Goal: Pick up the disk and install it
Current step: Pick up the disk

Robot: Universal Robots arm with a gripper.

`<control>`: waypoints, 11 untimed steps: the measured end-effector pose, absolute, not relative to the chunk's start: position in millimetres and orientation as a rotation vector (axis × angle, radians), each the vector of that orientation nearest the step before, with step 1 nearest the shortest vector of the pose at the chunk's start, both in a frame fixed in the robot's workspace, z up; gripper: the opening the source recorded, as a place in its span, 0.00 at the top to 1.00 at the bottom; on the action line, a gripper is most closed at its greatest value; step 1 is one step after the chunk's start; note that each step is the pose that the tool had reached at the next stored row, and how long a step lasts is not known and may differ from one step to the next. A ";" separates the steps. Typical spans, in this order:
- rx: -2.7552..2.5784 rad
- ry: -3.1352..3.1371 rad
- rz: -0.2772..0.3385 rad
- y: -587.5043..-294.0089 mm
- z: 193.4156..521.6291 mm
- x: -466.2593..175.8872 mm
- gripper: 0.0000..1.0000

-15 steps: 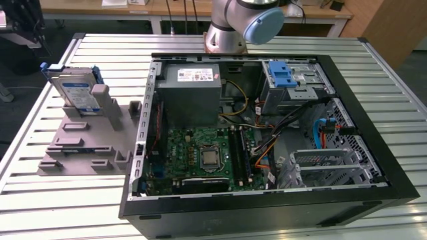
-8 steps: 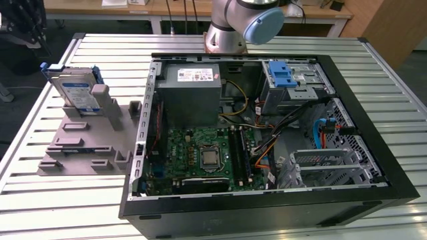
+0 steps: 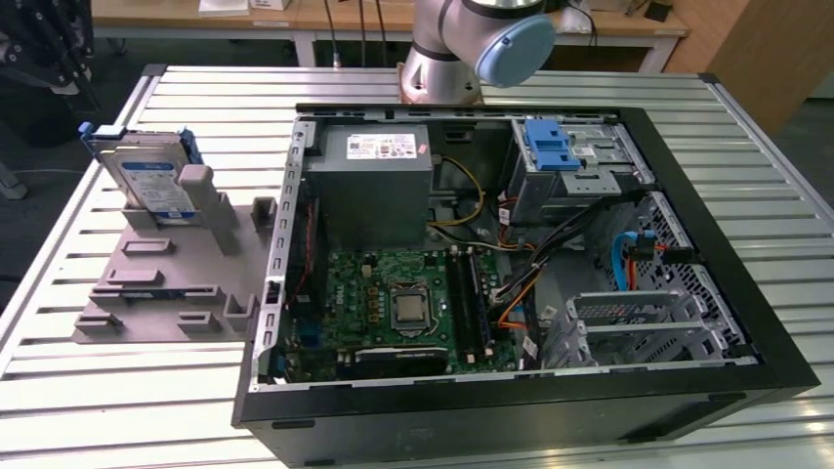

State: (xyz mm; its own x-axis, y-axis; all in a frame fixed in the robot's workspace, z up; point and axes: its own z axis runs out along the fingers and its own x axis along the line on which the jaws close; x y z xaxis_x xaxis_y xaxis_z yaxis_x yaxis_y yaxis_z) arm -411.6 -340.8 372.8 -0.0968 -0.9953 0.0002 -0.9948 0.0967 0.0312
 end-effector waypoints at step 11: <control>2.114 -2.295 -0.035 -340.8 372.8 -411.6 0.89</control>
